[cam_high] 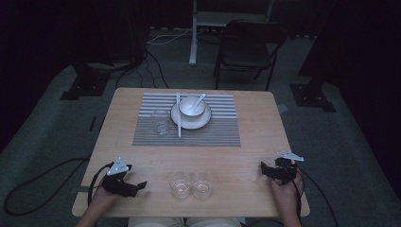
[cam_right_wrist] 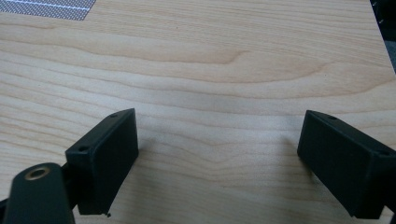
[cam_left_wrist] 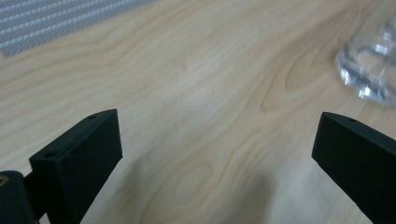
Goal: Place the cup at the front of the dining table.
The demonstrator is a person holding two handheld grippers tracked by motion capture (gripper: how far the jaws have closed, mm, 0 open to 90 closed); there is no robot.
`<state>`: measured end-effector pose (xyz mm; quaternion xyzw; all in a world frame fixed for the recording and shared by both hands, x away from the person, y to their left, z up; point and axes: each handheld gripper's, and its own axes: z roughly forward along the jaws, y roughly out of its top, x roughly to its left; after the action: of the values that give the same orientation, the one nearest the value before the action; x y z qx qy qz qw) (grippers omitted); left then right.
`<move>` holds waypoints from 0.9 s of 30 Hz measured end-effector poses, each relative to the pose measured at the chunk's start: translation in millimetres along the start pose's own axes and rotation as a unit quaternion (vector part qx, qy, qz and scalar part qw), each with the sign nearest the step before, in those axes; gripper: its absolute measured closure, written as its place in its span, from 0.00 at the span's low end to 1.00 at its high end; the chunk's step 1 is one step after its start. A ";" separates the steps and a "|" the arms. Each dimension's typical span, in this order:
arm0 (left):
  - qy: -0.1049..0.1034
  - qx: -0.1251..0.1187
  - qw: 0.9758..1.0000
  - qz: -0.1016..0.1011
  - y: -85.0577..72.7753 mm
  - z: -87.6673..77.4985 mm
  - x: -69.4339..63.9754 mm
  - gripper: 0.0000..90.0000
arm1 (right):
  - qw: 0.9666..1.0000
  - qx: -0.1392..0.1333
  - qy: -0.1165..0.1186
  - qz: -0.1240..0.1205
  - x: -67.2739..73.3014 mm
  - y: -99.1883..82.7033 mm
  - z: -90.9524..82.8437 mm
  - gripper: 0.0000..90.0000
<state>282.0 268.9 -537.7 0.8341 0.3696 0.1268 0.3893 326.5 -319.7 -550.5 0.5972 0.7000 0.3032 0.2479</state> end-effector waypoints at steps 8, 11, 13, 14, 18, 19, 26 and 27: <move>0.000 0.005 1.000 -0.017 -18.8 -12.6 0.5 0.02 | 1.000 0.000 0.000 0.000 0.0 0.0 0.0 0.13; 0.005 0.002 1.000 -0.022 -24.0 -18.3 1.0 0.02 | 1.000 0.000 0.000 0.000 0.0 0.0 0.0 0.13; 0.009 0.003 1.000 -0.026 -27.2 -22.6 1.1 0.02 | 1.000 0.000 0.000 0.000 0.0 0.0 0.0 0.13; 0.012 -0.001 1.000 -0.027 -29.2 -24.9 1.0 0.02 | 1.000 0.000 0.000 0.000 0.0 0.0 0.0 0.13; 0.024 -0.007 0.999 -0.046 -38.3 -34.2 2.2 0.02 | 1.000 0.000 0.000 0.000 0.0 0.0 0.0 0.13; 0.029 -0.007 0.998 -0.051 -40.5 -36.1 2.6 0.02 | 1.000 0.000 0.000 0.000 0.0 0.0 0.0 0.13; 0.050 -0.007 0.997 -0.060 -51.8 -48.7 4.1 0.02 | 1.000 0.000 0.000 0.000 0.0 0.0 0.0 0.13; 0.050 -0.010 0.997 -0.063 -53.4 -50.4 4.2 0.02 | 1.000 0.000 0.000 0.000 0.0 0.0 0.0 0.13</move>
<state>232.1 322.5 -544.2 0.7980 0.4390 0.1474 0.3856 326.5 -319.8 -550.4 0.5972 0.7000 0.3031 0.2477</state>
